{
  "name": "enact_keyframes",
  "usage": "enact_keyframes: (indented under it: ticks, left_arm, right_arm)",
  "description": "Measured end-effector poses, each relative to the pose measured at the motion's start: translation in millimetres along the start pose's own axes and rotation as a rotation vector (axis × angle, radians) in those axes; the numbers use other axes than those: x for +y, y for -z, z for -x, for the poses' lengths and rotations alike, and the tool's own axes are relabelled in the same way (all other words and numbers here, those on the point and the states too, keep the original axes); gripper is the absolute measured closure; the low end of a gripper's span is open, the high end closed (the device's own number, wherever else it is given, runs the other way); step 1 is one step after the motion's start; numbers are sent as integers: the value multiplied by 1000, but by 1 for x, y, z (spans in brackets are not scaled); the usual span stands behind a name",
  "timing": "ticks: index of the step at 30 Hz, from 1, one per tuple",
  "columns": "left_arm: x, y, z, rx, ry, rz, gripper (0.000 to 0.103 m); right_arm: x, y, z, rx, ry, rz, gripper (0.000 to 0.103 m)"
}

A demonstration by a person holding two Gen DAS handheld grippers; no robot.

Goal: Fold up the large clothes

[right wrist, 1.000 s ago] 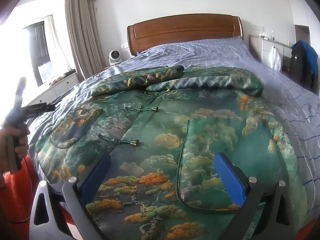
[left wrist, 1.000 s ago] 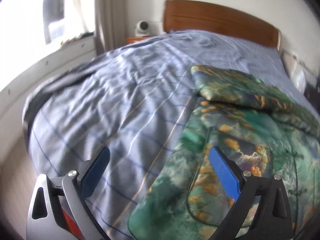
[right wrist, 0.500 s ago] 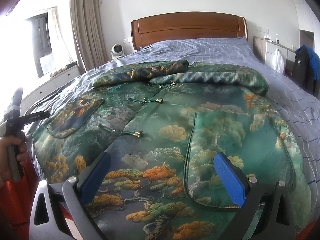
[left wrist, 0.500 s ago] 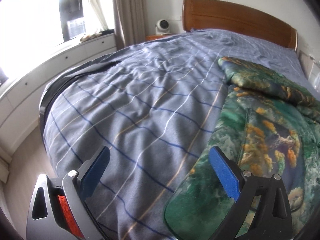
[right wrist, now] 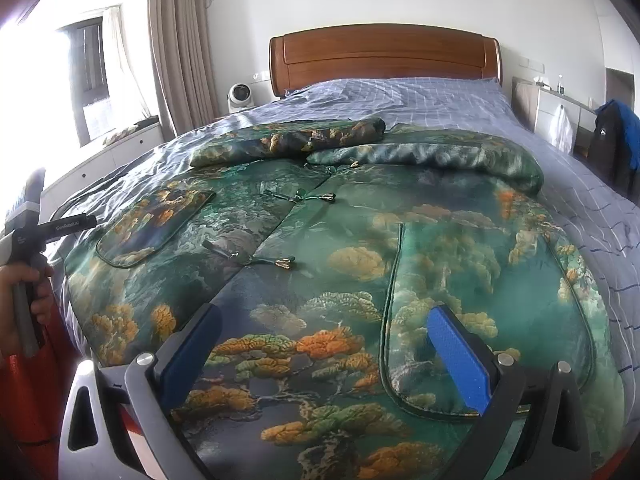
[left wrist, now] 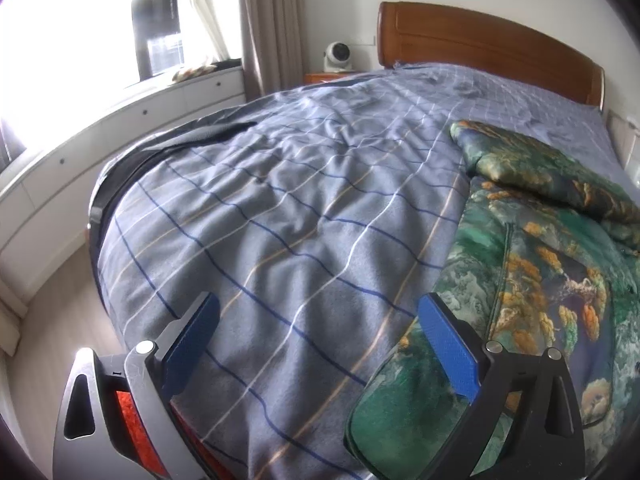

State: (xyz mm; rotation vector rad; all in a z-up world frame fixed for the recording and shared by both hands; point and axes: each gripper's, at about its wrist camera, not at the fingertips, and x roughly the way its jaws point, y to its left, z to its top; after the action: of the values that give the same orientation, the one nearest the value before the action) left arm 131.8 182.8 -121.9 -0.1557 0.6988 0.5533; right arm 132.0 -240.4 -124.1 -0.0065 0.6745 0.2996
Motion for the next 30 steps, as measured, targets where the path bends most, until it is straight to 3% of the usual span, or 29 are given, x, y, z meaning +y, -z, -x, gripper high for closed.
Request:
enact_keyframes:
  ticks: [8, 30]
  left_arm:
    - [-10, 2, 2, 0, 14, -42, 3]
    - [-9, 3, 0, 11, 3, -41, 3]
  right_arm:
    - [-1, 0, -2, 8, 1, -7, 1]
    - [-1, 2, -3, 13, -3, -5, 1]
